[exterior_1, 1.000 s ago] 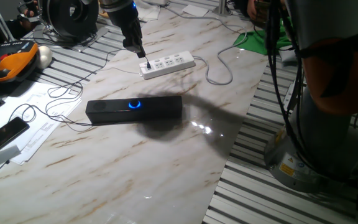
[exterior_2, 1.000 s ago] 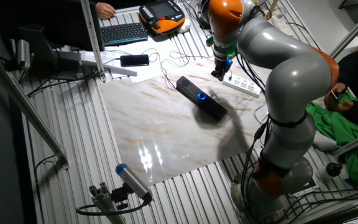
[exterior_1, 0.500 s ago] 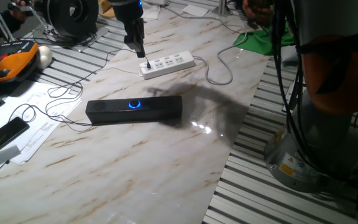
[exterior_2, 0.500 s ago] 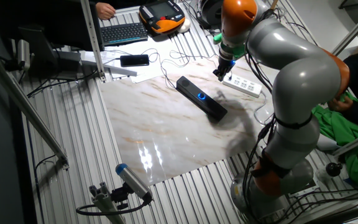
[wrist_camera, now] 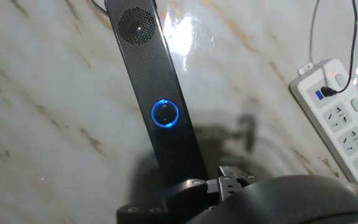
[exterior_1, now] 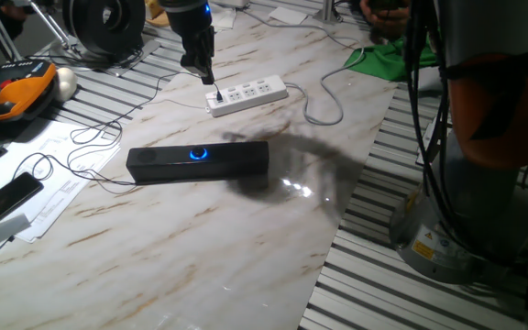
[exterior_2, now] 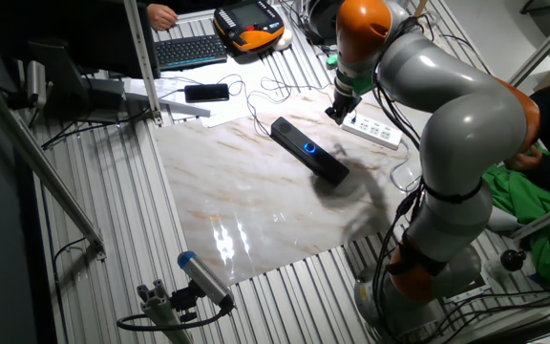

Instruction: Turn the knob to increase the volume of the speaker

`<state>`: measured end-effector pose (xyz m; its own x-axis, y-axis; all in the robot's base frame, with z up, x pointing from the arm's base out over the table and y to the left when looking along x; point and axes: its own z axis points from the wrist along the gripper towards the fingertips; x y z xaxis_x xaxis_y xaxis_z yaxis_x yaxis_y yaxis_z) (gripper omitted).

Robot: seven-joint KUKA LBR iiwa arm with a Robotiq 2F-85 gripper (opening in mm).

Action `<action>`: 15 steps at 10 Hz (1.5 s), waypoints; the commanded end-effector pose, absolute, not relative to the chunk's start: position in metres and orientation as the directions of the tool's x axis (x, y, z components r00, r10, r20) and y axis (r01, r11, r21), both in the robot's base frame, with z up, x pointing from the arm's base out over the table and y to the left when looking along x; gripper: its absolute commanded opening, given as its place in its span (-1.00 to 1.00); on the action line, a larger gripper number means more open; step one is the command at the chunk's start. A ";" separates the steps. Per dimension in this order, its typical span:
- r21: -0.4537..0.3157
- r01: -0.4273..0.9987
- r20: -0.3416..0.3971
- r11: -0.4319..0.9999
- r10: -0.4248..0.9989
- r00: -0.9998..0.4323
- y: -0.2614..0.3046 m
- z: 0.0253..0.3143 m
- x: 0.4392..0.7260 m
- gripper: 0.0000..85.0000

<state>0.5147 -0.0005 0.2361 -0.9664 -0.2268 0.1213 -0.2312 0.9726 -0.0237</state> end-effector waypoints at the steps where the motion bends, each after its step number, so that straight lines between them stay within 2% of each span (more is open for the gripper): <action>1: -0.019 -0.224 0.131 0.974 -0.220 -0.967 -0.001 0.236 0.515 -1.00; 5: -0.014 -0.216 0.159 0.976 -0.211 -0.965 -0.001 0.236 0.515 -1.00; 6: -0.019 -0.208 0.153 0.978 -0.203 -0.967 -0.001 0.236 0.515 -0.60; 9: -0.009 -0.186 0.137 0.982 -0.184 -0.973 0.010 0.213 0.530 -0.60; 10: -0.013 -0.182 0.134 0.983 -0.179 -0.975 0.015 0.208 0.533 -0.20; 13: -0.001 -0.069 0.127 0.998 -0.068 -0.990 0.028 0.190 0.528 -0.20; 15: -0.024 -0.034 0.121 0.999 -0.031 -0.992 0.032 0.185 0.527 -0.20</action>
